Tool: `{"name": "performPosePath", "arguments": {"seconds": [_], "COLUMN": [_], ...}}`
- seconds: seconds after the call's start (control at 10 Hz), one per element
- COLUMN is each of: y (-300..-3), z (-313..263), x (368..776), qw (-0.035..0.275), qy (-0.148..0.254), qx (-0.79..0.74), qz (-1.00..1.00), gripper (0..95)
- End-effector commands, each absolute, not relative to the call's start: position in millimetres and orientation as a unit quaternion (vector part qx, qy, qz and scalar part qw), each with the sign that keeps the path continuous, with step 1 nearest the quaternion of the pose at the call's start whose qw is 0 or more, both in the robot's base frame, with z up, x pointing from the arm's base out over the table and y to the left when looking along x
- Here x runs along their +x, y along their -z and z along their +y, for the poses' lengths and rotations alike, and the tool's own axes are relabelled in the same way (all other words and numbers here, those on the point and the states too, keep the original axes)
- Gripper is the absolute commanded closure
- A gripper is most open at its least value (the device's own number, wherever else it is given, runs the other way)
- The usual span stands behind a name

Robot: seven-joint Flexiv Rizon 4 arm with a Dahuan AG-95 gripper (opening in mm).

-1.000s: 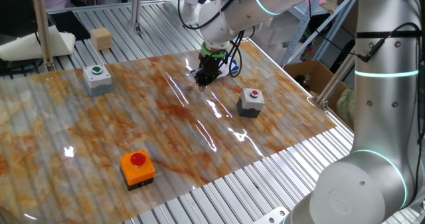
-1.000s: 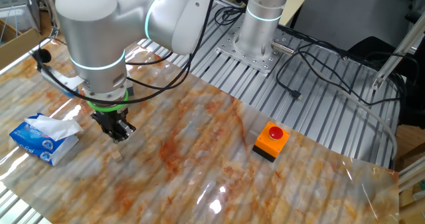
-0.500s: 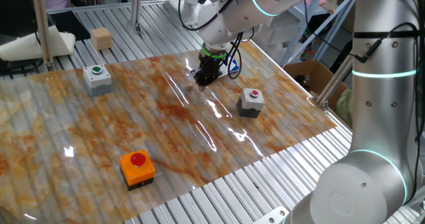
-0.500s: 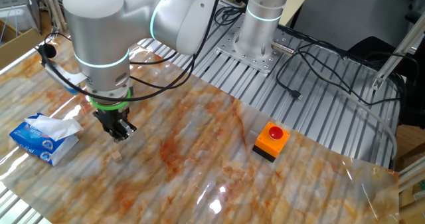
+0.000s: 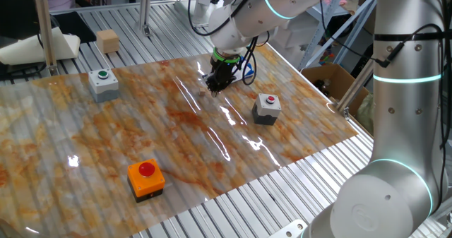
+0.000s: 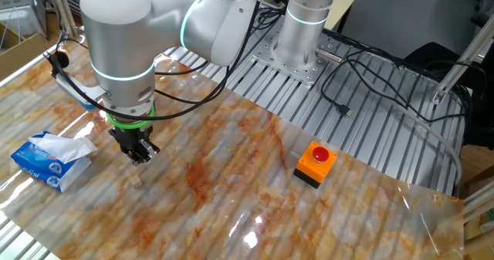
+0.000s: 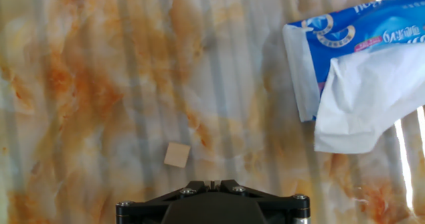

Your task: Use the gripper to push the small block from left to right

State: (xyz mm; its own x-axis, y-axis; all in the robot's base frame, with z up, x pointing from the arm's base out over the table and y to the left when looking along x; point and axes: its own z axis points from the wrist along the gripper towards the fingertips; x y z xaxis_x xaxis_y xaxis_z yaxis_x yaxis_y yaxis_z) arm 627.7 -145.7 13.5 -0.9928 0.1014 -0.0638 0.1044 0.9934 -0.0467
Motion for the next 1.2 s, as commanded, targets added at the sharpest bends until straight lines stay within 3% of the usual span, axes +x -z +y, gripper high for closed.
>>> {"name": "performPosePath", "arguments": {"seconds": [0.1,1.2], "y": [-11.5,-7.4], "z": [-149.7,-158.7], "x": [631.6,653.9], "qw": [0.031,0.031], "qy": [0.033,0.023], "qx": [0.044,0.053], "qz": [0.998,0.998], "gripper": [95.0,95.0]}}
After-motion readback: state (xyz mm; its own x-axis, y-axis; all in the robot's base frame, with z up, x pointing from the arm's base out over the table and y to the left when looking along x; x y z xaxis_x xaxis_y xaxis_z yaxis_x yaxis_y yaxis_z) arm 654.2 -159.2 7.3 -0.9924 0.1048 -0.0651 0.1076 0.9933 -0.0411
